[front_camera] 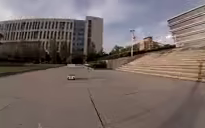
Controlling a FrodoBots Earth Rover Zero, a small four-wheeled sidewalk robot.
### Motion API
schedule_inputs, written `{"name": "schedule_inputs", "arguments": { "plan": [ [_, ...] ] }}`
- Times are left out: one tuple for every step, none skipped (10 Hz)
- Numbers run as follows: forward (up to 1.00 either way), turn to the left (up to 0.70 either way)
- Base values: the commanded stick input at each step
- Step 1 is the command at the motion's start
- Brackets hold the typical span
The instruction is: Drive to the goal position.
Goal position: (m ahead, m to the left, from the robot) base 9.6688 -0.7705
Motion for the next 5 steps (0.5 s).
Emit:
{"name": "schedule_inputs", "arguments": {
  "plan": [
    [0.7,0.02],
    [0.7,0.0],
    [0.7,0.0],
    [0.7,0.0],
    [0.7,0.0]
  ]
}}
